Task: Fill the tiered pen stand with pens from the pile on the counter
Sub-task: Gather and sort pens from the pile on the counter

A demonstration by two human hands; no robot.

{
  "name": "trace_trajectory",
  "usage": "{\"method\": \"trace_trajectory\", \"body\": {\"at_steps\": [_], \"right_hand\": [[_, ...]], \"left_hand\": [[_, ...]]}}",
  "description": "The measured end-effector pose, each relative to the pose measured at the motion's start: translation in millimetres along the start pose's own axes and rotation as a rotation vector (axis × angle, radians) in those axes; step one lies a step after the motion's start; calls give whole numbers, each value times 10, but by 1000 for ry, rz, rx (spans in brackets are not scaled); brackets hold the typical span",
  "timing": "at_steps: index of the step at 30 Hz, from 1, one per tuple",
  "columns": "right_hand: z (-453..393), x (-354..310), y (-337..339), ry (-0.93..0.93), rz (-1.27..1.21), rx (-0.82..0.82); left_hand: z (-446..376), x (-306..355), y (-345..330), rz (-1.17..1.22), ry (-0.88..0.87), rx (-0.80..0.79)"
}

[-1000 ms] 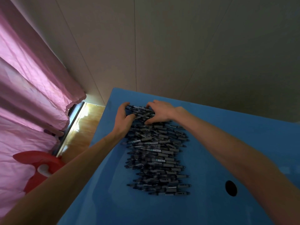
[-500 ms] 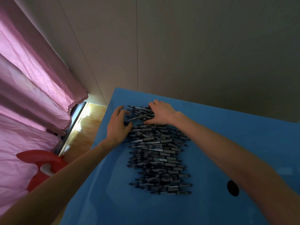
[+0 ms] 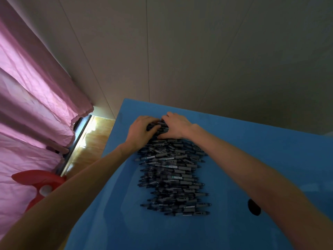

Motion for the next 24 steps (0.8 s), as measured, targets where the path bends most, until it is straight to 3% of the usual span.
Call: {"method": "trace_trajectory", "body": {"at_steps": [3, 8, 14, 24], "right_hand": [[-43, -53, 63, 18, 100, -50], [-95, -121, 176, 43, 195, -171], [-73, -152, 167, 18, 253, -122], [-59, -297, 125, -97, 130, -189]], "left_hand": [[74, -126, 35, 75, 100, 113], [249, -383, 176, 115, 218, 168], [373, -445, 130, 73, 276, 12], [413, -294, 46, 168, 300, -40]]}}
Point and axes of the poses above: each hand's wrist, its own z-axis away from the middle knuckle, its own y-axis out of the back of the hand, x = y × z, the point moved 2 cm from there along -z, towards the middle knuckle, and after that the axes turned 6 degrees about -x, right-handed, at the moved point
